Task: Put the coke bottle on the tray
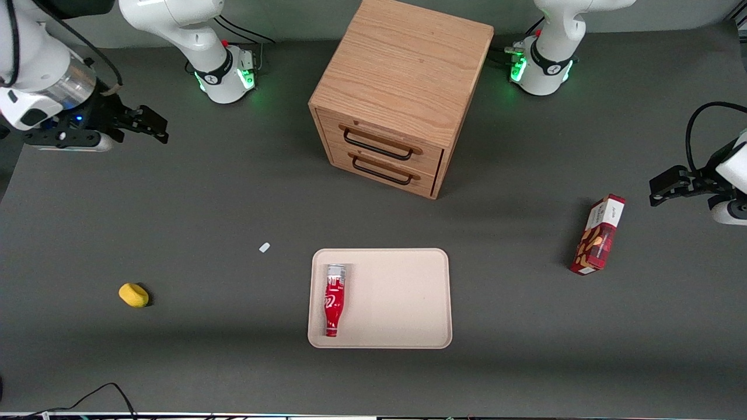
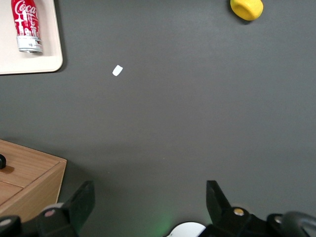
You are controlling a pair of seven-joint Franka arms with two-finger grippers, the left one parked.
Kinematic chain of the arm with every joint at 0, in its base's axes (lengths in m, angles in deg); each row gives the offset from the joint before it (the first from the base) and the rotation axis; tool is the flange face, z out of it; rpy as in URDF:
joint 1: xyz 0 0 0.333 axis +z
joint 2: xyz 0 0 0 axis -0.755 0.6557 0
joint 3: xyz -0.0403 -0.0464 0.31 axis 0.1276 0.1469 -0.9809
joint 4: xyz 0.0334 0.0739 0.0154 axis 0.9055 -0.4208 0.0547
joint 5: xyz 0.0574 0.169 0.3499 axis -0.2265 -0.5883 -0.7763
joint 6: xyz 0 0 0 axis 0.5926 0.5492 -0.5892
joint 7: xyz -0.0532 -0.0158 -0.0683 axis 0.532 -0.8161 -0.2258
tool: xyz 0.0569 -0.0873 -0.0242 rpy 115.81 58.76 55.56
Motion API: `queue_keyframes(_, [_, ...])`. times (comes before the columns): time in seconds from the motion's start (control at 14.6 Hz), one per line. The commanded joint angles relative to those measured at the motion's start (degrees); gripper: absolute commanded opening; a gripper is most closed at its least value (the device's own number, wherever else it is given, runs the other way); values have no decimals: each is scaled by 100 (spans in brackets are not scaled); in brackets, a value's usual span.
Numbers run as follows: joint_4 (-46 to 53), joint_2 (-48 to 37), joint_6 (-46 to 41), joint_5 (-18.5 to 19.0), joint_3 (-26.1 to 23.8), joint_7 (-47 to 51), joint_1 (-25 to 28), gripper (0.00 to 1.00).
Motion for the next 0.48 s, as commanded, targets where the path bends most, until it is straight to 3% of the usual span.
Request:
queue_keyframes(0.0, [75, -11, -61, -96, 258, -224, 72, 100])
queue_keyframes(0.41, [278, -11, -290, -35, 523, -215, 415, 100])
